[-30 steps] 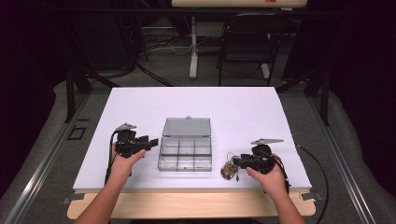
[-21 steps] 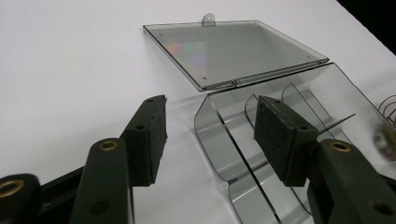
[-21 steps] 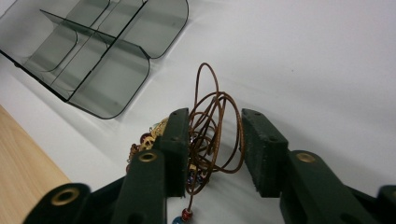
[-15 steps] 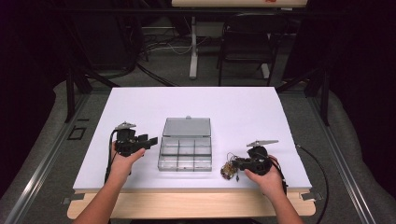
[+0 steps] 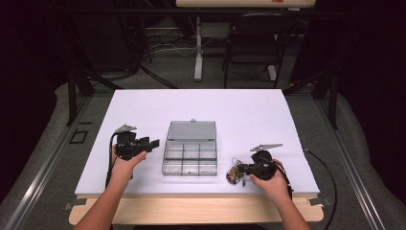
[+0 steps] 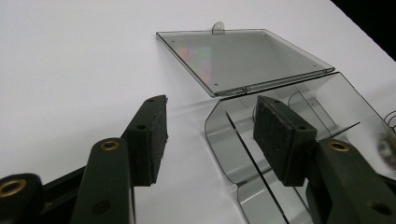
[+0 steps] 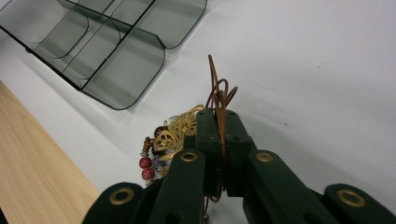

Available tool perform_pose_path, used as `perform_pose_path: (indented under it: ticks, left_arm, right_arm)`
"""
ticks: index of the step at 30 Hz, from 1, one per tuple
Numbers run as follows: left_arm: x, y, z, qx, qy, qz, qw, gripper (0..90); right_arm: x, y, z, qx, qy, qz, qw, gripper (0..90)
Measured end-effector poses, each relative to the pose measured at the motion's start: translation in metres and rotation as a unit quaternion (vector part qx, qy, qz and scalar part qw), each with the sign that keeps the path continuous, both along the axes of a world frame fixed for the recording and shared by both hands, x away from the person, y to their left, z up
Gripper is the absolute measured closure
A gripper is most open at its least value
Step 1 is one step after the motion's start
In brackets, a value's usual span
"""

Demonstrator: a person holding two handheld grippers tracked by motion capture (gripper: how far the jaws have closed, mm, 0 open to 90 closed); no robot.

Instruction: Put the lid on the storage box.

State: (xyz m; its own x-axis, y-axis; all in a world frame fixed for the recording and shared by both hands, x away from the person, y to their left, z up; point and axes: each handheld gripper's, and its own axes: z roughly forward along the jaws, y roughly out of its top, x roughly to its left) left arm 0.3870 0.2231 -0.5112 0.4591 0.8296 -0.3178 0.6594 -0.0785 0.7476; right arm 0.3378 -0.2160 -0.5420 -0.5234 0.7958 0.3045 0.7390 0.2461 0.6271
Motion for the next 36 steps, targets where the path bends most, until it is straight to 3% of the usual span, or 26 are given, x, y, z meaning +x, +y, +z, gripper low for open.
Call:
perform_pose_path:
  ticks: [14, 23, 34, 36]
  left_arm:
    - [-0.002, 0.001, 0.002, 0.001, -0.006, 0.001, 1.0, 45.4]
    - [-0.003, 0.001, 0.006, 0.0, -0.014, 0.005, 0.9999, 45.4]
    - [0.0, 0.001, 0.005, 0.0, -0.012, 0.007, 0.9999, 45.4]
    - [-0.001, 0.001, 0.004, 0.002, -0.014, 0.008, 0.9999, 45.4]
  right_arm:
    - [-0.006, 0.001, 0.01, 0.014, -0.02, 0.005, 0.9997, 89.7]
    - [-0.011, 0.004, 0.025, 0.027, -0.048, 0.012, 0.9984, 89.8]
    - [-0.01, 0.007, 0.033, 0.021, -0.058, 0.01, 0.9981, 89.8]
    - [-0.01, 0.008, 0.034, 0.029, -0.06, 0.007, 0.9977, 89.9]
